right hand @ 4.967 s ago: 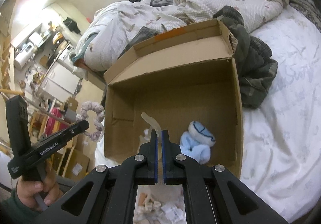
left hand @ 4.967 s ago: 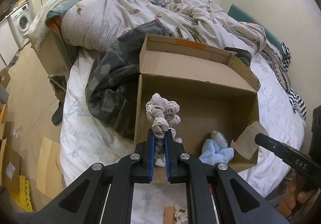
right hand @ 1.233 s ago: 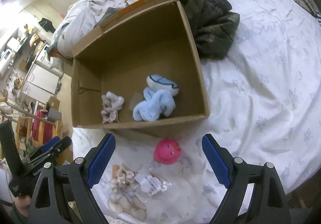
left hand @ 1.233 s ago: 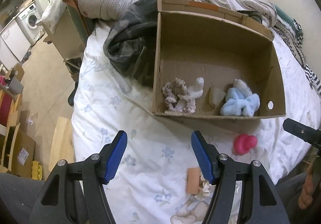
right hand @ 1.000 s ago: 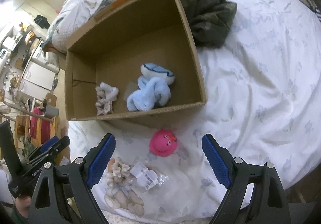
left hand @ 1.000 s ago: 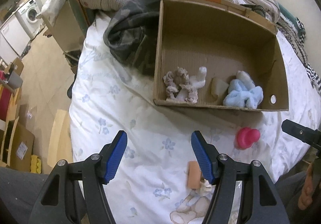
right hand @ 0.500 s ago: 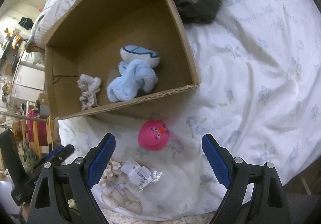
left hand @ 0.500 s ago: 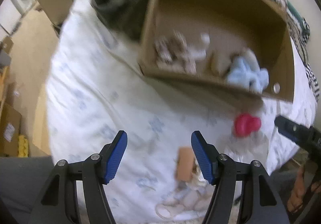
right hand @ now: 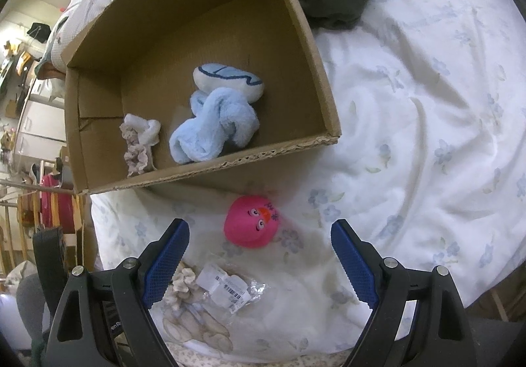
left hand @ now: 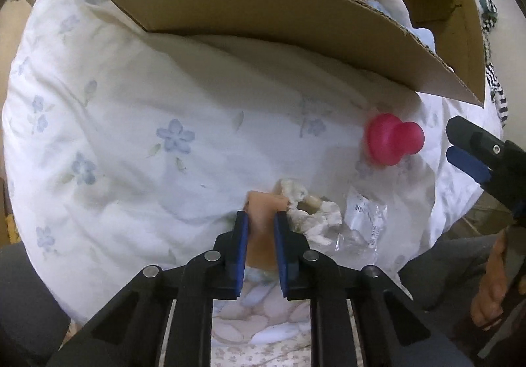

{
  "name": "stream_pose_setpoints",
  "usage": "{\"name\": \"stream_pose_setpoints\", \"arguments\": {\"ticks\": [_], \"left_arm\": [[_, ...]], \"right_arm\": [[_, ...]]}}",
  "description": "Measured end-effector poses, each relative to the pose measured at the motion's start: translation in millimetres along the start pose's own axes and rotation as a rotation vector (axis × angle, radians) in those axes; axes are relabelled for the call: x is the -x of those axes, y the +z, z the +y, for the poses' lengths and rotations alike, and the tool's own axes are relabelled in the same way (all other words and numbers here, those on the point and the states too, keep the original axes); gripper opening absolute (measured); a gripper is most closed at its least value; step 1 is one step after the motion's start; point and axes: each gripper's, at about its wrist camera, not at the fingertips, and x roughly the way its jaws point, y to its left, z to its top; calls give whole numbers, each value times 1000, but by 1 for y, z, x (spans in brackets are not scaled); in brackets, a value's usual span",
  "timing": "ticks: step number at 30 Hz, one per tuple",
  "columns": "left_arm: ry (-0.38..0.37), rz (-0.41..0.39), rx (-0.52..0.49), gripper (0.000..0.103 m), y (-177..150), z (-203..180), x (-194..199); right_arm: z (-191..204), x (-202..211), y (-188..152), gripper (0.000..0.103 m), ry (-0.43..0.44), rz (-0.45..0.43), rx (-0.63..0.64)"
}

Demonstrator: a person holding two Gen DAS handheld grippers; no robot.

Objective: Organize soft objects

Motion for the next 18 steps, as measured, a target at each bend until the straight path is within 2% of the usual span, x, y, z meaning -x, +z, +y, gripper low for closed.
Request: {"name": "stream_pose_setpoints", "arguments": {"ticks": [4,9,13,18], "left_arm": [[-19,1,23,8,3,9,3],[-57,-56,66,8,6,27,35],[24,-135,82,8,6,40,55],[40,-179,96,8,9,44,66]], "right_arm": [[0,0,-1,94,-2,3,-1],[-5,1,0,94,-1,7,-9],[-10,0,0,94,22,19,-25],[-11,-7,0,94,55,44,-39]]}}
